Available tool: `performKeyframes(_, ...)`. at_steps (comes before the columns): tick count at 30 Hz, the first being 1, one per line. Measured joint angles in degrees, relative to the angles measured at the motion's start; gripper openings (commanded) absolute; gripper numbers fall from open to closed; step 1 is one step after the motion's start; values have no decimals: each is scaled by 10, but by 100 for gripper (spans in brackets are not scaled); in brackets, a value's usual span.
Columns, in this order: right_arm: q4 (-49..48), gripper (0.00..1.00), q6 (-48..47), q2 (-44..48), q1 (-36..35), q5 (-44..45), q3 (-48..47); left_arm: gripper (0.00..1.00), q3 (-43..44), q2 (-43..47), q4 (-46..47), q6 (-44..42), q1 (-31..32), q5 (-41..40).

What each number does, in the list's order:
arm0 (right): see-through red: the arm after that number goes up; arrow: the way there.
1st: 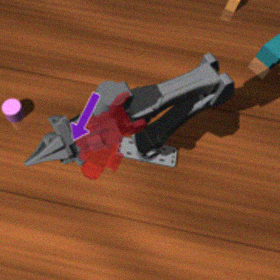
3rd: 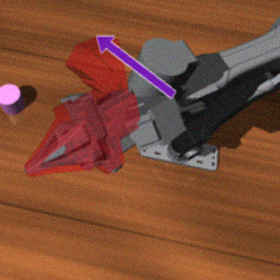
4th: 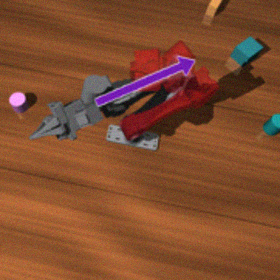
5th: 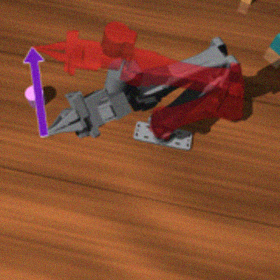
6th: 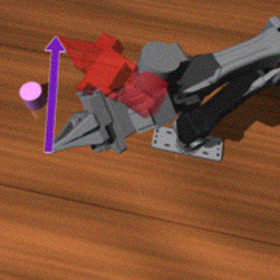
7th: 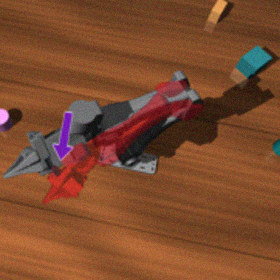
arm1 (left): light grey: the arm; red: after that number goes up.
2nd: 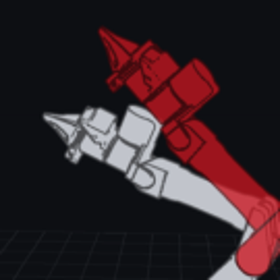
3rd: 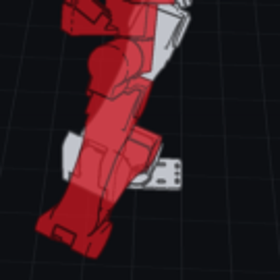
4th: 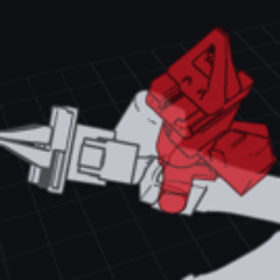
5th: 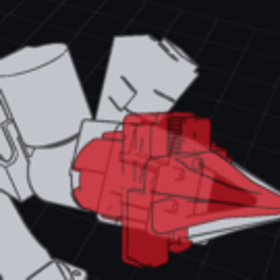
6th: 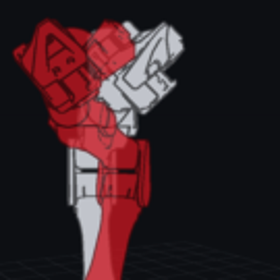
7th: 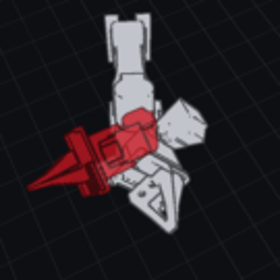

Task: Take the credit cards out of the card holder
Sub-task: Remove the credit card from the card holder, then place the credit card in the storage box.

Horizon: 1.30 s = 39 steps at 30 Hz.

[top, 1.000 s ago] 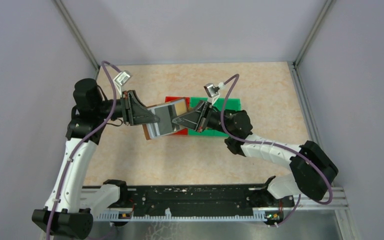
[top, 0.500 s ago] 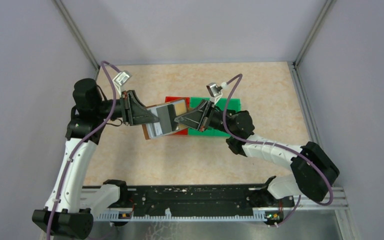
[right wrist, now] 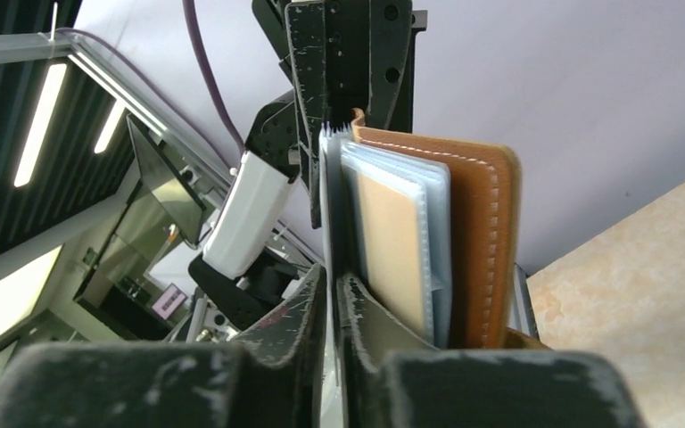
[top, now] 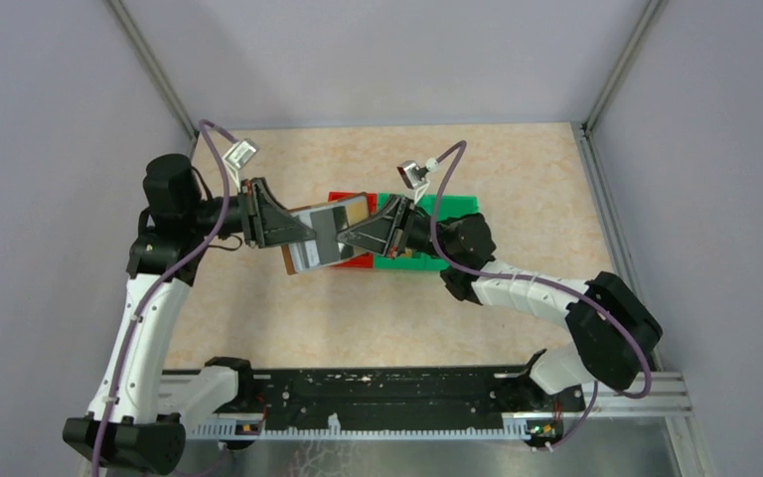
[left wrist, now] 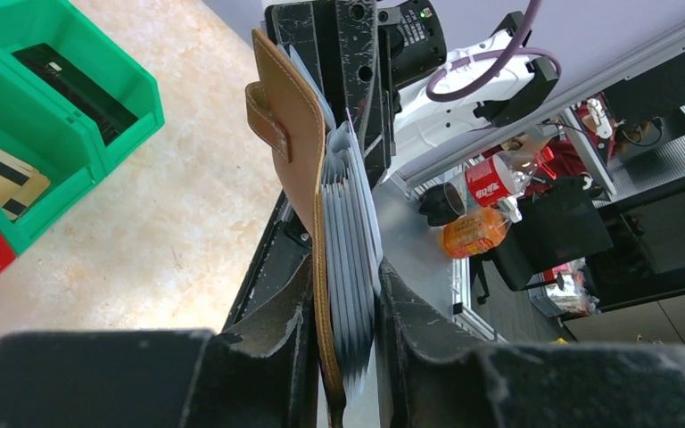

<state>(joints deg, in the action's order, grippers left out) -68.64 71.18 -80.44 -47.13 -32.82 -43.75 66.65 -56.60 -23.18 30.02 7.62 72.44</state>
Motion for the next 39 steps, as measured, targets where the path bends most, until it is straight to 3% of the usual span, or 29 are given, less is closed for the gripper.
performKeyframes(11, 8, 0, 6, 13, 21, -21, 0, 0, 4, -1, 0, -2, 0, 7)
performKeyframes(21, 98, 0, -10, 160, 170, -49, 40, 0, 31, -13, -41, -70, 0, -26)
performKeyframes(29, 341, 0, -96, 249, 336, -80, 27, 0, 36, -22, -65, -91, 0, -39)
performKeyframes(39, 662, 0, -266, 242, 378, 30, -6, 0, 49, -21, -58, -85, 0, -38)
